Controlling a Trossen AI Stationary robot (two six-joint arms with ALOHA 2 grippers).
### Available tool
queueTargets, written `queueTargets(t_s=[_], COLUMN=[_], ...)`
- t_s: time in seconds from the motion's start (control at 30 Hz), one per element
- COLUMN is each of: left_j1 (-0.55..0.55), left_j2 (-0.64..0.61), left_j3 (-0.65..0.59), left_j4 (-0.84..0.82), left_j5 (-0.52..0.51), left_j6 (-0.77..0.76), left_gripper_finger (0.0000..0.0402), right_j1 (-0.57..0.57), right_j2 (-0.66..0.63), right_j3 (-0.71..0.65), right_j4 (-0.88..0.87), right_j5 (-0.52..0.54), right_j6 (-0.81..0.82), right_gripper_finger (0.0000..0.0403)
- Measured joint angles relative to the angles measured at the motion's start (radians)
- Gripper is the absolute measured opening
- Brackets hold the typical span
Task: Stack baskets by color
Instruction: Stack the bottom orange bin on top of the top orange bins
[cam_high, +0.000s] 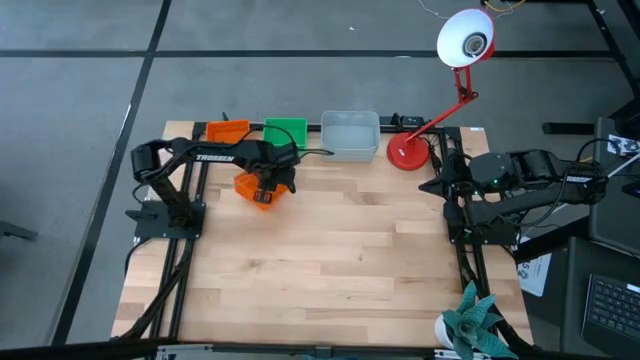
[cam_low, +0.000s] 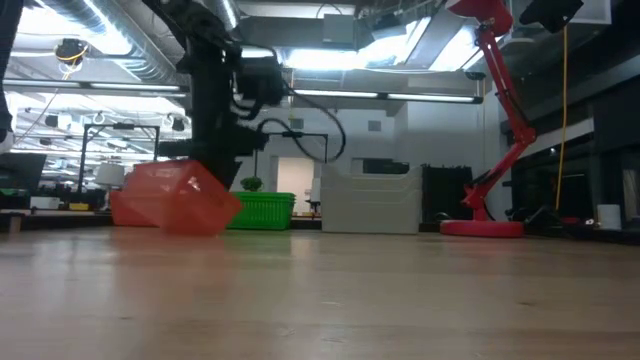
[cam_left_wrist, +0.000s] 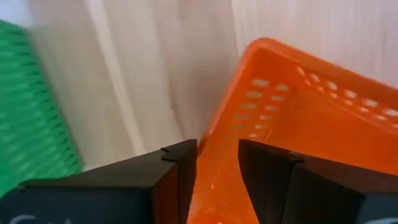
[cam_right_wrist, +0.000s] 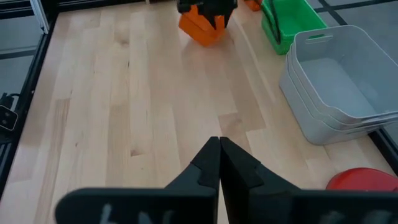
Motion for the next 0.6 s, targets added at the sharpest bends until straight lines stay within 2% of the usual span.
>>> queueTargets(t_s=[0.17, 0.3, 0.43, 0.5, 0.6], left_j1=[0.015, 0.010, 0.005, 0.005, 0.006], left_j2=[0.063, 0.067, 0.052, 0.051, 0.051], left_j3=[0.002, 0.001, -0.001, -0.001, 0.013], left_j4=[0.066, 0.063, 0.058, 0.042, -0.020], left_j5=[-0.020, -0.067, -0.072, -0.073, -0.065], left_j6=[0.029, 0.020, 0.014, -0.013, -0.067], left_gripper_finger=[0.0108, 0.0108, 0.0104, 0.0084, 0.0024], right_j1=[0.000, 0.000, 0.000, 0.000, 0.000], right_j2=[0.000, 0.000, 0.000, 0.000, 0.000], right_j3=[0.000, 0.000, 0.000, 0.000, 0.000], right_j4=[-0.004, -0.005, -0.006, -0.006, -0.006], right_j5=[0.000, 0.000, 0.000, 0.000, 0.000], right_j6=[-0.001, -0.001, -0.006, -0.006, -0.006], right_gripper_finger=[0.0007, 0.0007, 0.0007, 0.0007, 0.0007])
